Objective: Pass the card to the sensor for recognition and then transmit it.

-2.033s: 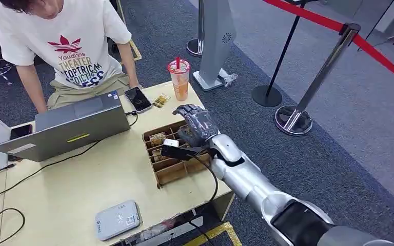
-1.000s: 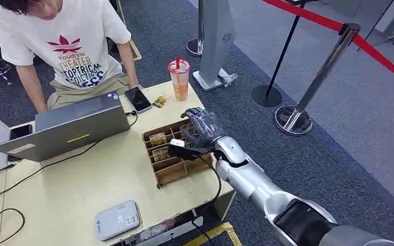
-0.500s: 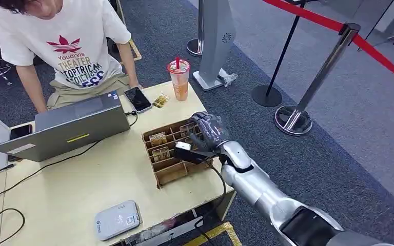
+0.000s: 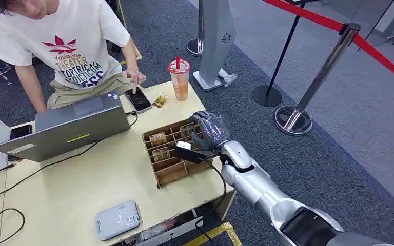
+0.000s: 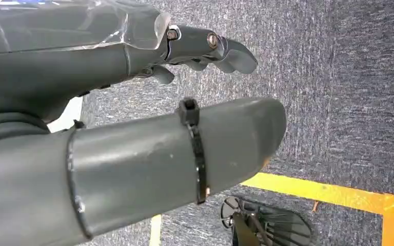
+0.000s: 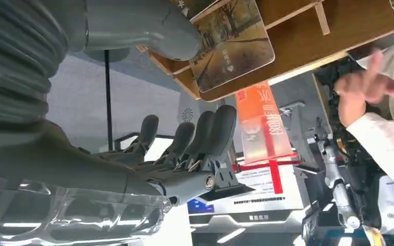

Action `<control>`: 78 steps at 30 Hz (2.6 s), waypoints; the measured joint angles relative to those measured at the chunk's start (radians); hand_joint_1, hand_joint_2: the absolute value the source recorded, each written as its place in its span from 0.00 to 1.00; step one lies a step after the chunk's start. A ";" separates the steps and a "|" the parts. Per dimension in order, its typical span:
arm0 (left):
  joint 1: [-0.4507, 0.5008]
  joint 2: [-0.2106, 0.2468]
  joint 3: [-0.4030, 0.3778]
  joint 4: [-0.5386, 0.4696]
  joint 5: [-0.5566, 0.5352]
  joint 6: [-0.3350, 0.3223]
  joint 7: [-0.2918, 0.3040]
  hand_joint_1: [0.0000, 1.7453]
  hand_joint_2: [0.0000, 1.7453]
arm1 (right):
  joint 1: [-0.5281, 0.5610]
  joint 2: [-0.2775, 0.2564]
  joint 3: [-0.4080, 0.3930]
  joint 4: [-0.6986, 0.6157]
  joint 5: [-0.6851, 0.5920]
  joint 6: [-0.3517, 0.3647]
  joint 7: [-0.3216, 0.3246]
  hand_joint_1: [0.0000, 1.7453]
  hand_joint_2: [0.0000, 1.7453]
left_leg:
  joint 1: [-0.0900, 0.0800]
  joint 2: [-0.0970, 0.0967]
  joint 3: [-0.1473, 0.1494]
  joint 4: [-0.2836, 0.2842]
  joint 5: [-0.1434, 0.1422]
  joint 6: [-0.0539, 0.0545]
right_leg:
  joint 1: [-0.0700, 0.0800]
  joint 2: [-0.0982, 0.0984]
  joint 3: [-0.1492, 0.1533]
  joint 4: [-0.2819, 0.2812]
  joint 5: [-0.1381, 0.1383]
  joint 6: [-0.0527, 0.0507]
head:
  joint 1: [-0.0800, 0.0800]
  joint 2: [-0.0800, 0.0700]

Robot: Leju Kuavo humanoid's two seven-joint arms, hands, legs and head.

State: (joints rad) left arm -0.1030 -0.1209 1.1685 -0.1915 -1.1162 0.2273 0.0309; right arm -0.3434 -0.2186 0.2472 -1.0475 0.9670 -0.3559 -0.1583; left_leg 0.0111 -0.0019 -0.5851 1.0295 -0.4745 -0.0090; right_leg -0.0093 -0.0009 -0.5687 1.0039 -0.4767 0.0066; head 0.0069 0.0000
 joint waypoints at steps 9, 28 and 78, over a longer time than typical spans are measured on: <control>0.000 0.000 0.000 0.000 0.000 -0.003 0.000 0.00 0.00 | -0.006 0.000 0.000 0.002 0.003 0.009 -0.006 0.49 1.00 | 0.000 0.000 0.000 0.000 0.000 0.000 | 0.000 0.000 0.000 0.000 0.000 0.000 | 0.000 0.000; -0.005 0.000 -0.005 0.000 -0.009 -0.006 0.010 0.00 0.00 | -0.022 0.000 0.001 0.008 0.002 0.018 -0.007 0.48 1.00 | 0.000 0.000 0.000 0.000 0.000 0.000 | 0.000 0.000 0.000 0.000 0.000 0.000 | 0.000 0.000; -0.001 0.001 -0.004 0.000 0.014 0.001 0.005 0.00 0.00 | -0.098 0.020 0.047 0.106 -0.021 0.065 -0.015 0.79 1.00 | 0.000 0.000 0.000 0.000 0.000 0.000 | 0.000 0.000 0.000 0.000 0.000 0.000 | 0.000 0.000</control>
State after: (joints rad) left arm -0.1042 -0.1202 1.1643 -0.1915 -1.1017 0.2285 0.0359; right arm -0.4416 -0.1987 0.2941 -0.9419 0.9457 -0.2907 -0.1732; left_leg 0.0111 -0.0021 -0.5854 1.0295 -0.4745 -0.0090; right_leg -0.0093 -0.0010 -0.5685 1.0039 -0.4767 0.0066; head 0.0069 0.0000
